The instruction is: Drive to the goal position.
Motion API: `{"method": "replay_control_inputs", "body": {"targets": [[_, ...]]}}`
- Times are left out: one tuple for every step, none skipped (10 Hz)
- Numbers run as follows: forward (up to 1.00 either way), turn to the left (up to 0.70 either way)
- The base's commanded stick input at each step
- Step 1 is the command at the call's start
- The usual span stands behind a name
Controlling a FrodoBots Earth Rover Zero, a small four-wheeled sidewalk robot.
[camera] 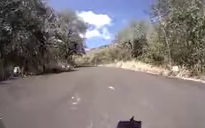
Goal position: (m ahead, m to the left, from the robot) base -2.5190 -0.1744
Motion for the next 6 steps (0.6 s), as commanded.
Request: {"method": "replay_control_inputs", "body": {"targets": [[0.0, -0.5], [0.0, -0.5], [0.0, -0.5], [0.0, -0.5], [0.0, -0.5], [0.0, -0.5]]}}
